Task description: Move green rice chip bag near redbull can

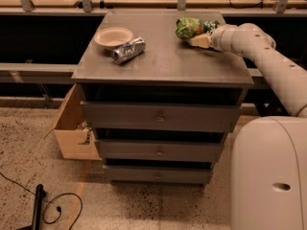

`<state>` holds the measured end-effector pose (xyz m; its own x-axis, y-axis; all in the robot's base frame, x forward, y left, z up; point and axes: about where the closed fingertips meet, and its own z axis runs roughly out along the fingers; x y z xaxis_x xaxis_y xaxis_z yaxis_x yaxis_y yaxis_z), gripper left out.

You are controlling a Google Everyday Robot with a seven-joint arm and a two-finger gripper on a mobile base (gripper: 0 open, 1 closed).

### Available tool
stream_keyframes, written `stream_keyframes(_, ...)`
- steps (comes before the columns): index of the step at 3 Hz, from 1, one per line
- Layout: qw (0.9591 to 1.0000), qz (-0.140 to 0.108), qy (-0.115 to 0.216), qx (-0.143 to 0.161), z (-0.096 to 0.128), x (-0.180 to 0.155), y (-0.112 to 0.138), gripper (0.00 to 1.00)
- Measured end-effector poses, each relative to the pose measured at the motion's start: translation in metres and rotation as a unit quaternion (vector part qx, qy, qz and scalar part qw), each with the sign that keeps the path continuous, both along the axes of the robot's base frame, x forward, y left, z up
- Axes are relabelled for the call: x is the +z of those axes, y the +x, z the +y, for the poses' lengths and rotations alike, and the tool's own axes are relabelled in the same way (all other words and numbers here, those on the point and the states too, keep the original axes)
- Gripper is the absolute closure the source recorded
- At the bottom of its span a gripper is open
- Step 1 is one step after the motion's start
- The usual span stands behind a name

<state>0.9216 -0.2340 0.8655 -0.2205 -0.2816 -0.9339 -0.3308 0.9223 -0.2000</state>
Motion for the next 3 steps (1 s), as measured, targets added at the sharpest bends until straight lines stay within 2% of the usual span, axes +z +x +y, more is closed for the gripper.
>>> stream_keyframes(1, 0.9997, 0.02, -0.005, 0.014, 0.002, -0.014, 0.001, 0.41)
stream_keyframes(2, 0.9986, 0.031, -0.016, 0.041, 0.011, -0.015, -0.004, 0.63)
stream_keyframes(3, 0.9945, 0.038, -0.021, 0.095, 0.033, 0.002, -0.024, 0.87)
